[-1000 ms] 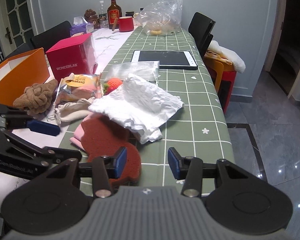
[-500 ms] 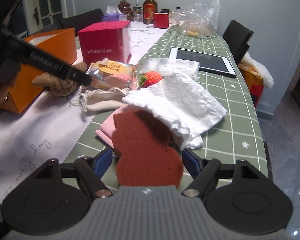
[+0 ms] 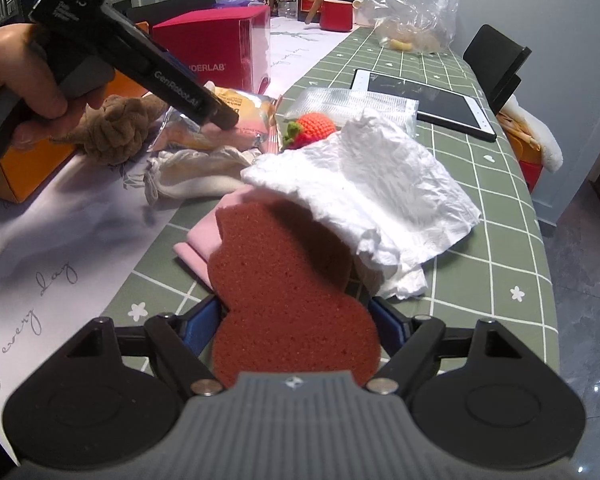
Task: Organize soft objects
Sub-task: 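Grasp the snack bag with the left gripper while the right gripper holds the sponge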
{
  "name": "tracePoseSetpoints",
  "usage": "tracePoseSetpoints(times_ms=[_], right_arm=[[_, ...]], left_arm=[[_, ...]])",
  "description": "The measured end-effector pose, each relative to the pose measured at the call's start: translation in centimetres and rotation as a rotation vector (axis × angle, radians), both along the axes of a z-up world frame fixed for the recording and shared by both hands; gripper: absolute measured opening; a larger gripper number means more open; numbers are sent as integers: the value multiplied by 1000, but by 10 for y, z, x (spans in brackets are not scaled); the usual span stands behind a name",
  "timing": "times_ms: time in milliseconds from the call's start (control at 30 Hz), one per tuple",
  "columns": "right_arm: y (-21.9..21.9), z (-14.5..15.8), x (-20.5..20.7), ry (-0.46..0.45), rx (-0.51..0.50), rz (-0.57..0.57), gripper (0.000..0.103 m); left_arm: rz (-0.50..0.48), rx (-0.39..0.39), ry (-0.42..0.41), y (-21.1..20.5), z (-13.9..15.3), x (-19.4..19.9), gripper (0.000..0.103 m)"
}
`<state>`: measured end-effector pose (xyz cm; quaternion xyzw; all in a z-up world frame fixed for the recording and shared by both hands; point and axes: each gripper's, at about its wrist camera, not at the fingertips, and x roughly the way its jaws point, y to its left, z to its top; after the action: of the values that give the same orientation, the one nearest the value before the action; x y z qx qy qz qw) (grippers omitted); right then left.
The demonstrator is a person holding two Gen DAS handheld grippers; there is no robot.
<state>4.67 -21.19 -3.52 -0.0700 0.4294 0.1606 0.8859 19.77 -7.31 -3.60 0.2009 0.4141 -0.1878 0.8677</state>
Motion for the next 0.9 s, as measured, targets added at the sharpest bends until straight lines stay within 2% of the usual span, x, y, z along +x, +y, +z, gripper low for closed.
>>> tracePoseSetpoints(times_ms=[133,233,467,633,767,900], right_arm=[[-1,-4,1,12,8,4,79],[-2,-5,2,16,19,3,78],[-6,-4,1,21,33,0,77],[-6,-3,0,19,35,-2,77],[-6,-2,1,23,35,0,76],[-7,-3,1,27,40,-4,75]], left_arm=[[-36,3,-5,1,-6,-1,97],[-49,12,17,-2,-6,-2,97],[-77,117,48,-6,-12,-7,97],[-50,113,61,-3,-18,-3,97],[-51,133,45,-7,-18,-6,91],[-44,119,45,-6,-18,-4,87]])
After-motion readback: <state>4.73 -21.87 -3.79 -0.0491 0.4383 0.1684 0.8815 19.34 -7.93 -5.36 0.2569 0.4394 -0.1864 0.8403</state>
